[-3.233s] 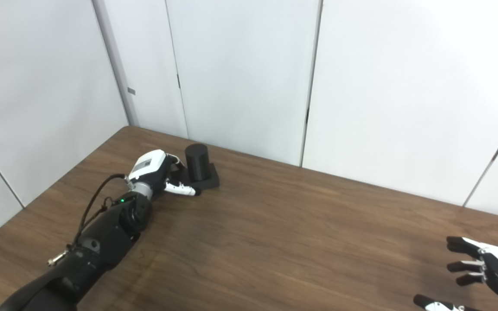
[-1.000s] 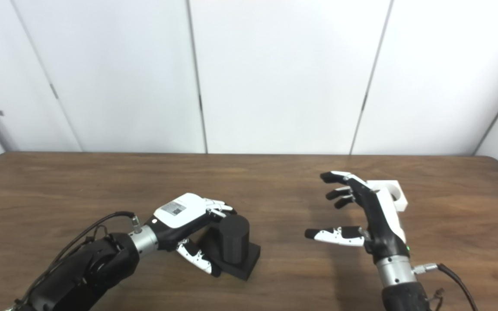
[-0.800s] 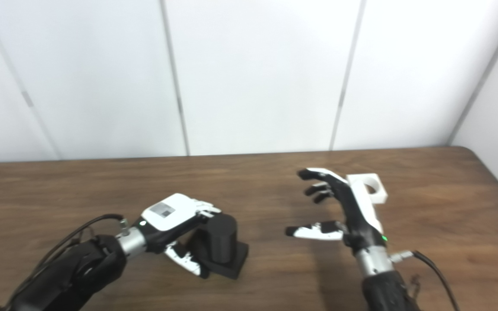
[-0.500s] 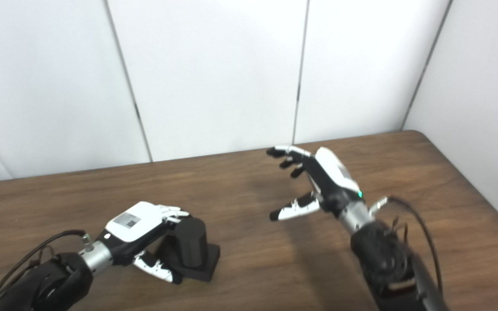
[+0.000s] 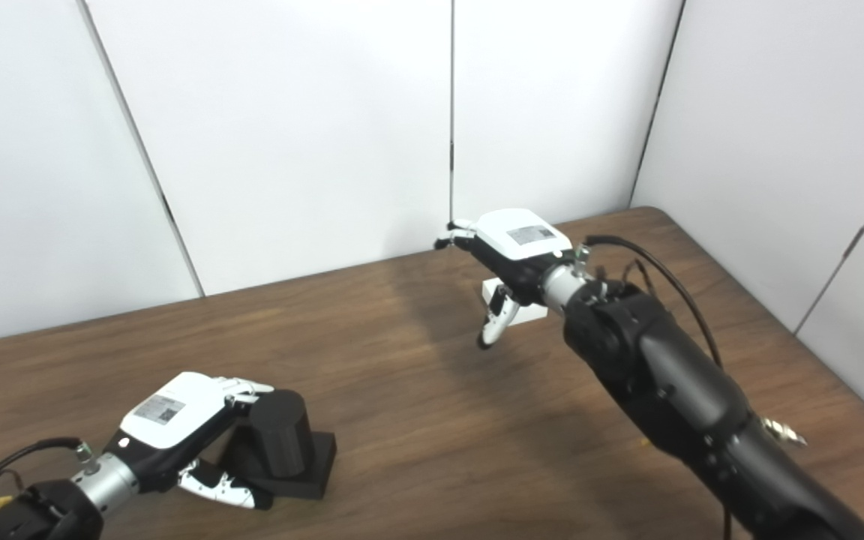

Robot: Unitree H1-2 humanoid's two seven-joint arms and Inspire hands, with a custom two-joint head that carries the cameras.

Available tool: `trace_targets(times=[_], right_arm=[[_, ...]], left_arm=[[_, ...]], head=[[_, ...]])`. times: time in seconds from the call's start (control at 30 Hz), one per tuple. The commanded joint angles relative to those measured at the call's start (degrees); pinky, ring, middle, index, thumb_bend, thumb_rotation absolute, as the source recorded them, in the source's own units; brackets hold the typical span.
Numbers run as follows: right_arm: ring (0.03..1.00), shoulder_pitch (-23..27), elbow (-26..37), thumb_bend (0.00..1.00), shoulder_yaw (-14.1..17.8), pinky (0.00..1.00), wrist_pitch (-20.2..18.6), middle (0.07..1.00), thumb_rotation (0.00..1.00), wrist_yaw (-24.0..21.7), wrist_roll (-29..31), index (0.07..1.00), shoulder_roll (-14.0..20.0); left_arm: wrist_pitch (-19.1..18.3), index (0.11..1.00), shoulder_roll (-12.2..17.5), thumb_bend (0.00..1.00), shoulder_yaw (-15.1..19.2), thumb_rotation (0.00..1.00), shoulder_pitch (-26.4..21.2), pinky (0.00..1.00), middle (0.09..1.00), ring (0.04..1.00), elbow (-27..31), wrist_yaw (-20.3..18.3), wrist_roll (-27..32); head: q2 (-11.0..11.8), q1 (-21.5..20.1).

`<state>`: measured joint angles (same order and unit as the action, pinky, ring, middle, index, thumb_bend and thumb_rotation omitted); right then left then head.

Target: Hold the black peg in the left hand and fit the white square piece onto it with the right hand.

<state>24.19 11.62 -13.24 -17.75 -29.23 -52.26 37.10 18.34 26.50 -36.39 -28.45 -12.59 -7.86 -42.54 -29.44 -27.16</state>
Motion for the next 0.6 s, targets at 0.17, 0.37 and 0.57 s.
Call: trace_targets(times=[0.17, 0.37, 0.57], right_arm=[[0.948, 8.43, -7.83, 0.87, -1.04, 0.88, 1.09, 0.949, 0.08, 0.03, -6.82, 0.851, 1.95], [0.957, 12.49, -15.68, 0.89, -3.19, 0.89, 1.4, 0.947, 0.09, -0.11, -9.38, 0.847, 1.74], [0.961, 15.03, -20.43, 0.89, -4.93, 0.91, 0.99, 0.951, 0.1, -1.83, -9.59, 0.854, 1.68]], left_arm=[[1.83, 0.489, 2.25, 0.52, -1.85, 0.06, 3.04, 0.77, 0.818, 0.815, -2.49, -2.95, -3.97], [2.08, 0.489, 2.35, 0.52, -1.45, 0.06, 3.24, 0.77, 0.816, 0.817, -2.35, -2.72, -3.92], [2.25, 0.489, 2.39, 0.52, -1.1, 0.06, 3.4, 0.76, 0.818, 0.818, -2.15, -2.85, -3.97]], head=[[0.15, 0.01], [0.18, -0.22], [0.19, -0.23]])
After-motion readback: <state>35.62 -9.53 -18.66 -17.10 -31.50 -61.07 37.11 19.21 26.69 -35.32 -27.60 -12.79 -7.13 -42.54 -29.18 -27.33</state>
